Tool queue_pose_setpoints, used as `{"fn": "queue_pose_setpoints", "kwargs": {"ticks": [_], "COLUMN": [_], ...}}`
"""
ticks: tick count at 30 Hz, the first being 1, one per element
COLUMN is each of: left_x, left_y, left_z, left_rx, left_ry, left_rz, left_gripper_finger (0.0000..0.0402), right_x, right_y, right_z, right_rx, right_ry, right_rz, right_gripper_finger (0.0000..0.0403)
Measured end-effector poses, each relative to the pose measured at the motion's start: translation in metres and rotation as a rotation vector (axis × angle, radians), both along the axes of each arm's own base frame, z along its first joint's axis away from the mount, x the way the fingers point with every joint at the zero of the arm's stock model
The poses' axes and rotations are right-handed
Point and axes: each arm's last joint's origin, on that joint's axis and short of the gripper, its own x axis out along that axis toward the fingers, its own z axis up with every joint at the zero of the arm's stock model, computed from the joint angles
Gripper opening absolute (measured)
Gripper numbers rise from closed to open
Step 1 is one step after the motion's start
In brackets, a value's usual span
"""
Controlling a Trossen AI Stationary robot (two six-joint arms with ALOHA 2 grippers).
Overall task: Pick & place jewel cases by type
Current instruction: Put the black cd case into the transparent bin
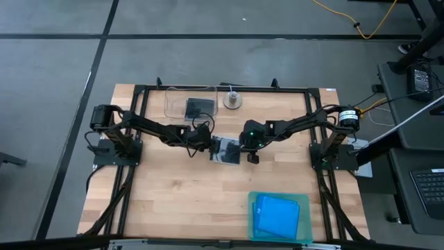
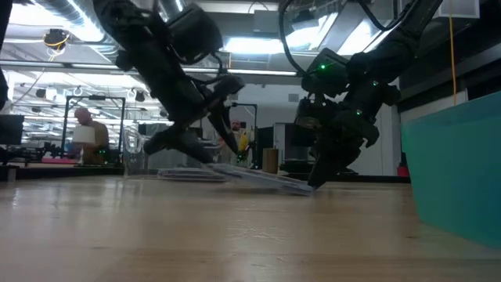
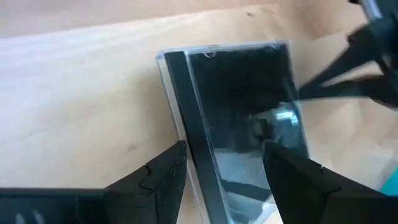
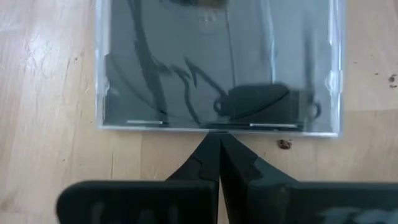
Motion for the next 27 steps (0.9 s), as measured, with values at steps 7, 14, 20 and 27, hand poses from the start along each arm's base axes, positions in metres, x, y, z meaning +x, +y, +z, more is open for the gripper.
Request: {"fn": "queue_pose_setpoints", "kwargs": {"ticks": [7, 14, 20, 27], "left_x": [-0.003, -0.002, 0.008, 0.014], "left_y": [-0.011, -0.017, -0.019, -0.012], "left_z": [0.012, 0.029, 0.044, 0.028], "left_rx": [-0.002, 0.065, 0.082, 0.035], "left_ry": [-0.026, -0.12, -0.286, -0.24], "left_rz": [-0.034, -0.028, -0.092, -0.089], "left_gripper_finger": [0.0196, 0.0196, 0.0196, 0.019], "right_x": [0.0, 0.0, 0.002, 0.002], "right_y": [0.0, 0.0, 0.0, 0.0], "right_z": [0.0, 0.0, 0.001, 0.001], "right_rx": [-0.004, -0.012, -0.019, -0.017], "right_ry": [-0.001, 0.002, -0.019, -0.016], "right_rz": [0.006, 0.018, 0.015, 0.014], "right_gripper_finger": [0.0006, 0.0006, 0.0006, 0.0006]}}
